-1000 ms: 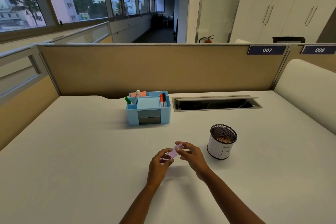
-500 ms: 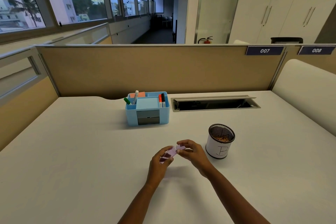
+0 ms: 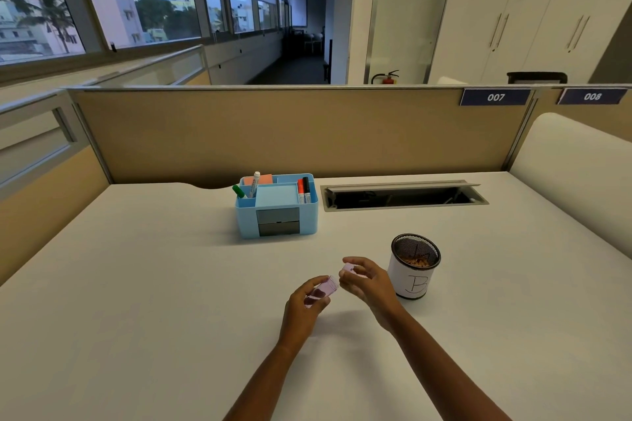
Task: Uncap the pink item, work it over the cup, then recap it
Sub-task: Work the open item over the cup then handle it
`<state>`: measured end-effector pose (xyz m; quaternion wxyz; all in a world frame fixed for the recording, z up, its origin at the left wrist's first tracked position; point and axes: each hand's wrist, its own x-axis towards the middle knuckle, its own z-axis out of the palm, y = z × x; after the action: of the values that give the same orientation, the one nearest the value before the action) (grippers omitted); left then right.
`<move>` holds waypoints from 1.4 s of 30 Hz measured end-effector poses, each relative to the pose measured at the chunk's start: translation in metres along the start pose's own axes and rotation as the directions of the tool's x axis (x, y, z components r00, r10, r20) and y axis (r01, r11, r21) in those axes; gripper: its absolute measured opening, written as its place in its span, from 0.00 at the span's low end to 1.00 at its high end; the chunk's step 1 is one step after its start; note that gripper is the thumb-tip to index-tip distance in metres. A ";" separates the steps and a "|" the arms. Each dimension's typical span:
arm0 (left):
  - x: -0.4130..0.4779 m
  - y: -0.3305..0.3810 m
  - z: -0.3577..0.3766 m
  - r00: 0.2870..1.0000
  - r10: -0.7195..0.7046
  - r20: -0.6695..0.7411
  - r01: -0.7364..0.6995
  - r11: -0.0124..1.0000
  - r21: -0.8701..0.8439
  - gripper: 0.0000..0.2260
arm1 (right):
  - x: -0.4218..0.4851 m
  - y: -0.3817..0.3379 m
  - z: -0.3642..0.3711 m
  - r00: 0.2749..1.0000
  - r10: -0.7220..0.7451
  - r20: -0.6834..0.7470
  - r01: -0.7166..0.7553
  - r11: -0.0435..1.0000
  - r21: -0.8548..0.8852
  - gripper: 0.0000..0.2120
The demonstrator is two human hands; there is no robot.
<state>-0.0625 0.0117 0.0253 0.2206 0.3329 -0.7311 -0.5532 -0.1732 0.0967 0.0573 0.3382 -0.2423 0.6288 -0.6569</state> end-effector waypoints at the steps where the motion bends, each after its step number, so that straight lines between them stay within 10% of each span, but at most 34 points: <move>1: 0.000 0.000 0.000 1.000 0.000 0.000 0.000 1.000 0.000 0.18 | 0.001 0.000 0.000 1.000 0.006 -0.016 -0.005 1.000 0.028 0.10; 42: -0.014 0.021 0.009 0.998 -0.048 -0.044 0.045 0.996 -0.076 0.17 | -0.003 0.002 0.014 0.975 -0.182 -0.125 0.107 0.885 -0.452 0.14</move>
<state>-0.0640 0.0314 0.0435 0.2367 0.3539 -0.6967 -0.5773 -0.1605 0.0901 0.0565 0.1713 -0.3044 0.7674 -0.5377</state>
